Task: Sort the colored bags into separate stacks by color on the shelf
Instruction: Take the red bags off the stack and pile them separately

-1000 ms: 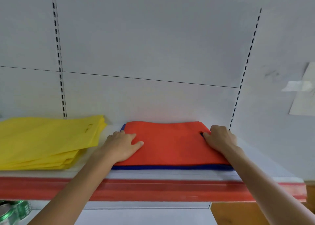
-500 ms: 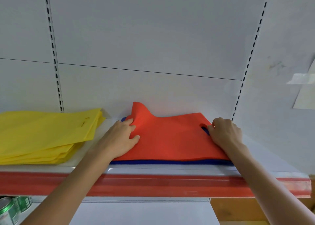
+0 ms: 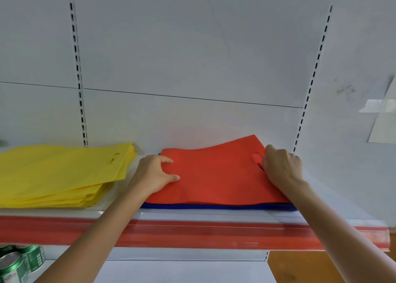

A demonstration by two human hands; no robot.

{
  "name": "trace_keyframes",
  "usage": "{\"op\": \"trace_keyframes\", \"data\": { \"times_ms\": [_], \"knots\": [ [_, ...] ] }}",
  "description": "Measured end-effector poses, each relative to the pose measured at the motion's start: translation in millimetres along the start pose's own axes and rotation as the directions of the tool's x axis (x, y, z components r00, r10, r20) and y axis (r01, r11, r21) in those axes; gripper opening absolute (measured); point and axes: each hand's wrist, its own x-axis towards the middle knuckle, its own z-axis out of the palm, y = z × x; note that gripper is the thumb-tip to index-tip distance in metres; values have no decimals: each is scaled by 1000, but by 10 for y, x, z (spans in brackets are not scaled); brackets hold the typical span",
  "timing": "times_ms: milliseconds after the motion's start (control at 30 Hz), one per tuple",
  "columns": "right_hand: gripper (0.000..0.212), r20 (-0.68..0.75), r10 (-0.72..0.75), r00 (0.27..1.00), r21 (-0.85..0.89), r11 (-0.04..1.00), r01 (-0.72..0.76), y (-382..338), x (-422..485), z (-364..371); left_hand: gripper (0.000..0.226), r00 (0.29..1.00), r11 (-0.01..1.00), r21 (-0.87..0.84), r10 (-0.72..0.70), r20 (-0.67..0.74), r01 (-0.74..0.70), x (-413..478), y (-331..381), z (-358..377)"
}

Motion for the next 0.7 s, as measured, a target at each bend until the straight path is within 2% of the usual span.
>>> {"op": "trace_keyframes", "data": {
  "times_ms": [67, 200, 333, 500, 700],
  "knots": [
    [11, -5, -7, 1000, 109, 994, 8, 7, 10, 5, 50, 1000, 999, -38, -9, 2, 9, 13, -8, -26],
    [28, 14, -36, 999, 284, 958, 31, 21, 41, -12, 40, 999, 998, -41, 36, -2, -36, 38, 7, -50],
    [29, 39, -16, 999, 305, 952, 4, 56, 95, -105, 35, 994, 995, -41, 90, -69, -93, 49, 70, -94],
    [32, 36, 28, 999, 249, 968, -36, 11, 146, -404, 41, 980, 982, -4, 187, -67, -187, 58, 111, -410],
    [33, 19, 4, 1000, 288, 958, -9, -473, 33, -660, 37, 980, 982, -22, 184, -75, -186, 60, -383, -1079]
  ]
}}
